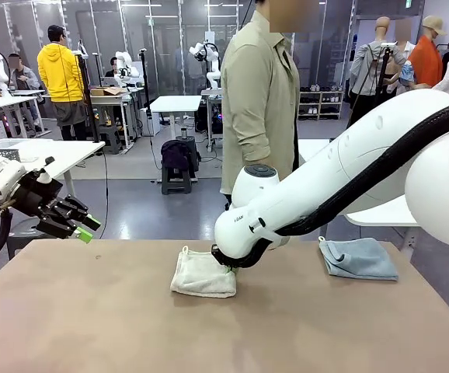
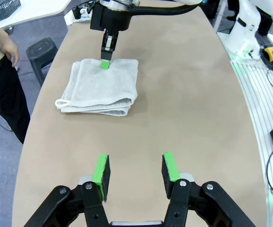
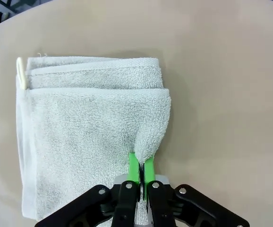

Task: Fold the towels and place them in the basket.
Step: Stack the folded Towel with hook on the right side of the table.

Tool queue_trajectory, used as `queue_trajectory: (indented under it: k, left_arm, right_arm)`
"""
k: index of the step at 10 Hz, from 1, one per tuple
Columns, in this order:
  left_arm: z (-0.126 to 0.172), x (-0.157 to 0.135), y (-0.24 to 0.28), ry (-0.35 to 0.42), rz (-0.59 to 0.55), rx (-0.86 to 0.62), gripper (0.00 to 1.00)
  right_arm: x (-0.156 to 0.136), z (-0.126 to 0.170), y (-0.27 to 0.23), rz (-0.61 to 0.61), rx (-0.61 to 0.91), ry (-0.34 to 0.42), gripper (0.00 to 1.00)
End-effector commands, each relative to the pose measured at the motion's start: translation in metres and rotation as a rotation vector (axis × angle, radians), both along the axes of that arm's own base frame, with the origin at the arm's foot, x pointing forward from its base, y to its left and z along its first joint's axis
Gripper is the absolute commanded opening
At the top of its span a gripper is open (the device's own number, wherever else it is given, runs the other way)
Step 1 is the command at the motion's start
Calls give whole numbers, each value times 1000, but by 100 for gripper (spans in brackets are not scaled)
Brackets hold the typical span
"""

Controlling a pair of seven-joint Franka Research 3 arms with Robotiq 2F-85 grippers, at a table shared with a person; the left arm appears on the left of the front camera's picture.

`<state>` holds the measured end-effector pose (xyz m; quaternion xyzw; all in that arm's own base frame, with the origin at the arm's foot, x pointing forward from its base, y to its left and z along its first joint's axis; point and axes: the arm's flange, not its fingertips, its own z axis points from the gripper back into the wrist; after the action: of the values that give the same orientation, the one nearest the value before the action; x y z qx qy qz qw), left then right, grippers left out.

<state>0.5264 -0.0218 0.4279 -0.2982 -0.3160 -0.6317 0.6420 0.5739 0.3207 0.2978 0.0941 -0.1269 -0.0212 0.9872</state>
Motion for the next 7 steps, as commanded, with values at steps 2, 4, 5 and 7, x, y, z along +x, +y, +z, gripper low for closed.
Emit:
queue_trajectory:
  k: [2,4,5,7]
  left_arm:
    - [1,-2,0,-2,0,-1,57]
    - [1,-2,0,-2,0,-1,57]
    - [1,-2,0,-2,0,-1,57]
    - [1,-2,0,-2,0,-1,57]
  right_arm:
    - [0,0,0,0,0,0,5]
    - [3,25,-22,48,-65,-107,5]
    - [6,40,-40,74,-92,-132,5]
    - [17,66,-84,89,-151,-235,5]
